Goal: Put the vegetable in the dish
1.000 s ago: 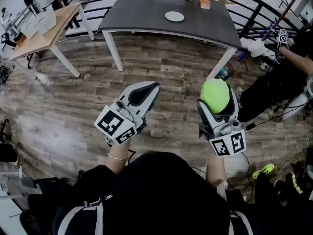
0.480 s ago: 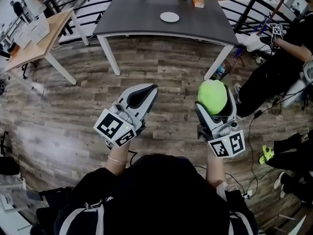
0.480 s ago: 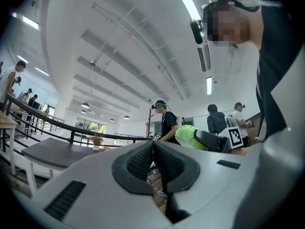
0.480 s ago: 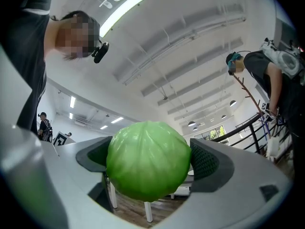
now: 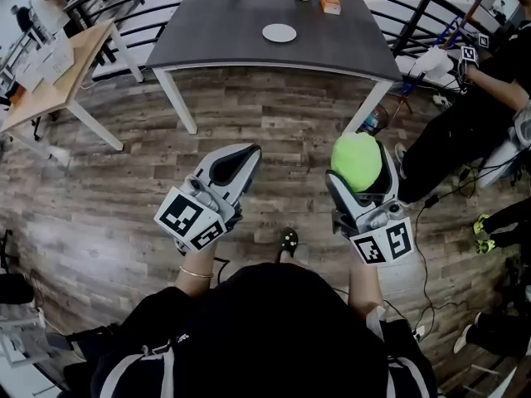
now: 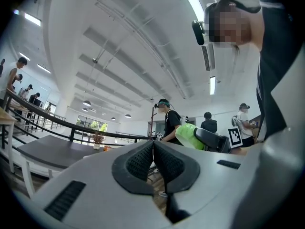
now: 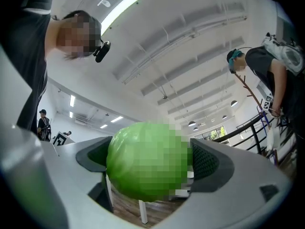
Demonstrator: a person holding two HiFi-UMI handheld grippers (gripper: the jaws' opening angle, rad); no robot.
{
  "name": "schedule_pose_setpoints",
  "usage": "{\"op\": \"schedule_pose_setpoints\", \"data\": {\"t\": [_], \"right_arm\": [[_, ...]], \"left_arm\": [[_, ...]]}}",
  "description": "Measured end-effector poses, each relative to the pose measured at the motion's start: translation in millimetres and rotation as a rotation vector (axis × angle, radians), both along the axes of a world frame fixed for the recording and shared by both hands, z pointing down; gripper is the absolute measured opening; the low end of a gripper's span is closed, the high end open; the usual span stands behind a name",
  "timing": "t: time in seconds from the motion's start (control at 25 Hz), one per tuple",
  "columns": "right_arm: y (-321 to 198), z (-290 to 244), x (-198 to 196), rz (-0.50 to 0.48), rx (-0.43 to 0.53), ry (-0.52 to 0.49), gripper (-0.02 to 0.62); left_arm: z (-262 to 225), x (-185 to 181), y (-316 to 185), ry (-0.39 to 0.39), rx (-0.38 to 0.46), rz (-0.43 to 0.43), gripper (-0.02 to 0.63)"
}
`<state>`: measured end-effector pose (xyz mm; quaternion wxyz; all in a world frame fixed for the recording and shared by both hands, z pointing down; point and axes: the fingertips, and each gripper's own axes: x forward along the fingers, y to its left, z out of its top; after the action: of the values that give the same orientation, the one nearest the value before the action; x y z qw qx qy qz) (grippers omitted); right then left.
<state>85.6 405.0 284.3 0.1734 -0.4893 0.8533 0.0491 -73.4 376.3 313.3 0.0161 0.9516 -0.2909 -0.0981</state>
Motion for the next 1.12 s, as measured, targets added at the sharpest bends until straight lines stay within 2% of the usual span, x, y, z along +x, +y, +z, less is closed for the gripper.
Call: {"op": "schedule_pose_setpoints", "data": {"t": [0.68, 1.12], "right_arm": [[-142, -4, 74, -0.092, 0.004, 0.041, 0.514], [-202, 12, 93, -0.122, -0.026, 0.050, 0.514]], "left_arm": [[-16, 84, -127, -0.029, 0.039, -0.072, 0.012], [-1, 104, -178, -0.046, 0.008, -0.103, 0.011]]}}
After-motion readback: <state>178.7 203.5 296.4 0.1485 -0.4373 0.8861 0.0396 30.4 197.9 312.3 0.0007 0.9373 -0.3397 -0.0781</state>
